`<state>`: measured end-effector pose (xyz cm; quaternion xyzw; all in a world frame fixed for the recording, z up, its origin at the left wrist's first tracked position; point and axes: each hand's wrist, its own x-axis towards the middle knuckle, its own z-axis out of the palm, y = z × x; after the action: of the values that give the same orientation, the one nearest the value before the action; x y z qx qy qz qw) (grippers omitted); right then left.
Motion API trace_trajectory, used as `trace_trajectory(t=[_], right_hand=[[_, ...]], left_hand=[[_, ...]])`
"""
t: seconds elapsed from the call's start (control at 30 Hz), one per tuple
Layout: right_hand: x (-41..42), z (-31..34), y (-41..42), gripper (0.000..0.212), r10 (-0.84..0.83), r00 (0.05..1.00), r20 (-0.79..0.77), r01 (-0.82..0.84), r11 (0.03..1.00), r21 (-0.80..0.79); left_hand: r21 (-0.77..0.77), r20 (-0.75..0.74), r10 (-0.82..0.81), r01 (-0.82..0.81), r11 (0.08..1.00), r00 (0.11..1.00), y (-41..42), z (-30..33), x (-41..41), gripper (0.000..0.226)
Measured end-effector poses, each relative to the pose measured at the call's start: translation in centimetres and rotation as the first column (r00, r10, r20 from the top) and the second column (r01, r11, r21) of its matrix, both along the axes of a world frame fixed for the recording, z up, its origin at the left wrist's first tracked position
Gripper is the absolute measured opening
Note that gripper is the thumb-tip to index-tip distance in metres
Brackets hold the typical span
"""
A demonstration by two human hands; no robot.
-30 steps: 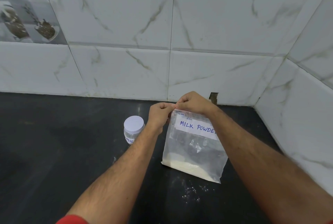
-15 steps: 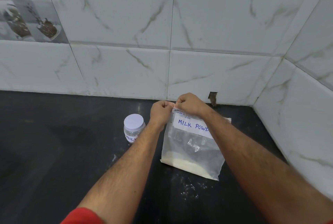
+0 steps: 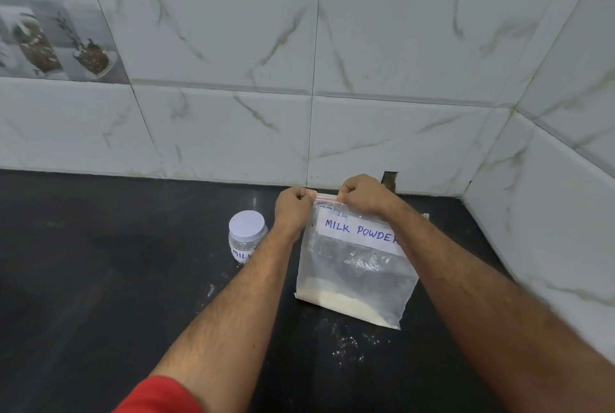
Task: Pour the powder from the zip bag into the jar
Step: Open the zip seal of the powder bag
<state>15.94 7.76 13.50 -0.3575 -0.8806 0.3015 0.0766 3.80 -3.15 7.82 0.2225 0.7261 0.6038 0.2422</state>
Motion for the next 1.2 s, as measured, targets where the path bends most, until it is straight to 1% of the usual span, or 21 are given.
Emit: trace_trajectory(t=[0.2,0.33,0.47,0.63,0.8,1.03,1.13,1.2], right_hand=[[1.1,-0.2,0.4,0.013,-0.023,1.0,0.005,0.023,0.999,0.026],[1.8,-0.2,0.7,0.021,-0.036,0.999,0.026,0.034,0.996,0.077],[2.6,-0.1,1.0,0.023,-0.055,0.998,0.024,0.053,0.995,0.08],[3.5,0.1,1.3,0.013,-0.07,0.997,0.033,0.067,0.993,0.101],[4.6,0.2,1.7,0.011,-0.109,0.993,0.052,0.101,0.985,0.136],[6.7,0.6,2.5,0.017,-0.15,0.985,0.081,0.135,0.976,0.173],[7.6,0.7,2.7,0.016,-0.19,0.979,0.075,0.173,0.967,0.188],[8.2,0.7,2.8,0.018,-0.204,0.977,0.058,0.192,0.966,0.171]], left_hand=[[-0.007,-0.009,0.021,-0.021,1.0,1.0,-0.4,-0.2,-0.1,0.015],[-0.008,-0.015,0.016,-0.016,1.0,1.0,-0.4,0.0,-0.2,0.016],[-0.003,-0.017,0.013,-0.013,1.0,1.0,-0.5,0.2,-0.1,0.015],[-0.01,-0.029,0.011,-0.011,1.0,1.0,-0.8,0.2,-0.6,0.015],[-0.026,-0.051,0.017,-0.018,0.999,0.999,-1.1,0.1,-1.3,0.017],[-0.045,-0.064,0.012,-0.015,0.999,0.998,-0.9,0.3,-1.6,0.024],[-0.057,-0.07,0.021,-0.025,0.998,0.997,-1.2,0.2,-2.1,0.022],[-0.06,-0.068,0.024,-0.028,0.998,0.997,-1.3,0.2,-2.4,0.02]])
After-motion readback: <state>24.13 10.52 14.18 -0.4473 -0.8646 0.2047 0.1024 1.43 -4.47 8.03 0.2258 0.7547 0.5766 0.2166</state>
